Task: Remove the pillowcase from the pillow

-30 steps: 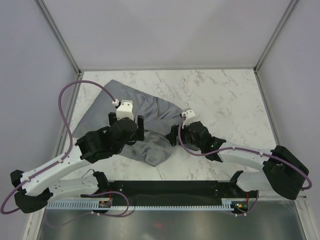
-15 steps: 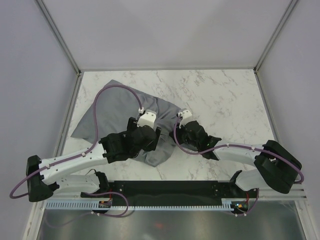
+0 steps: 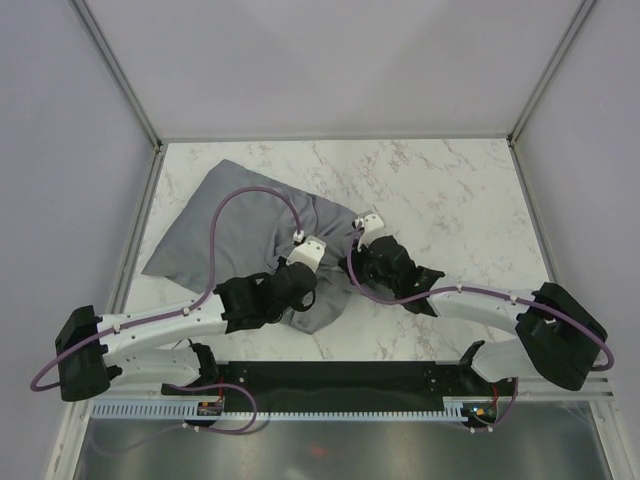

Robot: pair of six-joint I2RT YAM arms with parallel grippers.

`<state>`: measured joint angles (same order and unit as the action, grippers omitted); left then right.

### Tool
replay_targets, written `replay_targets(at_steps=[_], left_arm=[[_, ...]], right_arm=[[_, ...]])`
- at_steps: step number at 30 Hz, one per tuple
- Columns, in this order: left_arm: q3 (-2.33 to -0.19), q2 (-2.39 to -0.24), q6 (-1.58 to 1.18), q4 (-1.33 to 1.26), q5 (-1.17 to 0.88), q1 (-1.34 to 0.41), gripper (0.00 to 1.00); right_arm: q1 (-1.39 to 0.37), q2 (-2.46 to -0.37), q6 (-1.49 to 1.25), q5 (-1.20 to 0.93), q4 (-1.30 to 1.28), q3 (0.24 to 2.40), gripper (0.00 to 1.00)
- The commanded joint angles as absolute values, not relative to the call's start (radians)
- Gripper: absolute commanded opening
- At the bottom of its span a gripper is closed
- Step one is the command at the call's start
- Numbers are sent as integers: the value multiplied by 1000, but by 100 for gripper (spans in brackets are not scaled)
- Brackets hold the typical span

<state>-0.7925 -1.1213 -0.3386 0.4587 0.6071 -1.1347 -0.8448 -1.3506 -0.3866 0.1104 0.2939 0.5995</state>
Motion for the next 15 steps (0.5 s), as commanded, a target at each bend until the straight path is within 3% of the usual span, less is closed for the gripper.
replay_targets(at_steps=[1,3,8,15], left_arm=[[-755,-1053,-288,364,543,-1140,8],[-733,-1022,-287,362,522,-1140,2],[-698,-919,-295,351,399,-1144,2],[-747,-974,-267,394,175,-1195,2]], right_arm=[[-819,-1309,-367,153,237,704,0],[-781,-1304,-354,155,204,729,0],[-689,-1331,-339,126,166,805,0],[-585,-1465,-287,92,133,948,0]])
